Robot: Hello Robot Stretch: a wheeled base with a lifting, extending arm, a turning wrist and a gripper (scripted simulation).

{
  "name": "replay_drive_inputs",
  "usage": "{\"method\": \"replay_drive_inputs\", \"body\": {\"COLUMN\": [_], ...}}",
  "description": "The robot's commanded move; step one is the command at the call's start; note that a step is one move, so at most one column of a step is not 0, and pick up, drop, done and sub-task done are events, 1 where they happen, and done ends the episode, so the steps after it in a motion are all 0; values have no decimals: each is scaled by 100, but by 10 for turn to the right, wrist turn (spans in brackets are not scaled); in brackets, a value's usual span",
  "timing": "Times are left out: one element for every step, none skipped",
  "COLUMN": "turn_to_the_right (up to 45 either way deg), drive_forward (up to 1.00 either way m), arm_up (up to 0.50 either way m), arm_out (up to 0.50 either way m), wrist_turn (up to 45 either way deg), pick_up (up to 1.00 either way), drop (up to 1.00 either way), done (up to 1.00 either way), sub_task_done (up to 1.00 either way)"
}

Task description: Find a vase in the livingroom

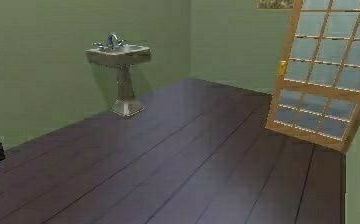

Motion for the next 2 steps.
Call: {"method": "replay_drive_inputs", "body": {"turn_to_the_right": [390, 0], "drive_forward": [0, 30], "arm_up": [0, 0], "arm_out": [0, 0], "wrist_turn": [0, 0], "pick_up": [0, 0], "drop": [0, 0], "done": [0, 0], "sub_task_done": [0, 0]}}
